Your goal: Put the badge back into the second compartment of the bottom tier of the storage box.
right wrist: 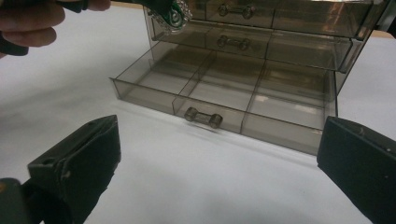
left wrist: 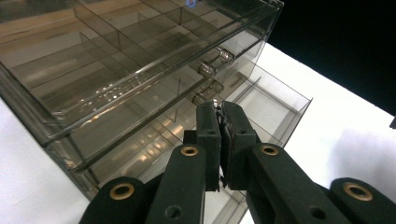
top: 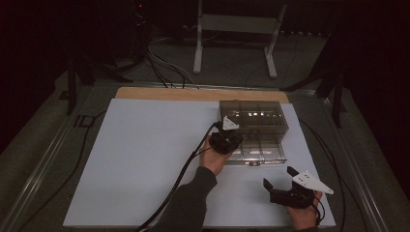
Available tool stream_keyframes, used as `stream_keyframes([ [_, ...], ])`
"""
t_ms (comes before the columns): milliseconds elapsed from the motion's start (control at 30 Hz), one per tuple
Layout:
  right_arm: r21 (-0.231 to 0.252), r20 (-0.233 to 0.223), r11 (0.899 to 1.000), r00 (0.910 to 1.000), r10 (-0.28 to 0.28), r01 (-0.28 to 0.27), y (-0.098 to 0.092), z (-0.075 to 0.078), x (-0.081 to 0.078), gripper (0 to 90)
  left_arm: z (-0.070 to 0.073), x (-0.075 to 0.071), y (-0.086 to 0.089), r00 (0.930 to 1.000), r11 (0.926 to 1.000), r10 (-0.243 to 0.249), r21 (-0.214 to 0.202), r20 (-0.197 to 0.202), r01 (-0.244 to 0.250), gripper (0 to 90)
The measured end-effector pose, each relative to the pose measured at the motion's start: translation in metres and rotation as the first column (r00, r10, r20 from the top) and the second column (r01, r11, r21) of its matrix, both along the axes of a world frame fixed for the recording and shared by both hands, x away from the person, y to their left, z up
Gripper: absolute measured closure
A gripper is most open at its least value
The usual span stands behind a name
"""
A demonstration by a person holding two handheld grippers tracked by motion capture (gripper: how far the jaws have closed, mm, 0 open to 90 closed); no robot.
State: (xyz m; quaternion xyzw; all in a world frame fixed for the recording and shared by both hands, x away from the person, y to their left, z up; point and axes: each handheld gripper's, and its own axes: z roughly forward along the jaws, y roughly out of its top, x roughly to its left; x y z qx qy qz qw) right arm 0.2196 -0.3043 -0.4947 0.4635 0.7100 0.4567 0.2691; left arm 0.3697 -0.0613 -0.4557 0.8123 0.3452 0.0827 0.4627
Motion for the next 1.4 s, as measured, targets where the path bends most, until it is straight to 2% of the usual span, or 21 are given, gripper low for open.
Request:
stream_keyframes([
  [1400, -0.002, -0.001, 1.0, 1.0, 0.006, -0.006, 0.0, -0.001, 0.001, 0.0, -0.03, -0.003, -0.043, 0.9967, 0.9973, -0.055, 0.045, -0.059, 0.058, 88.1],
])
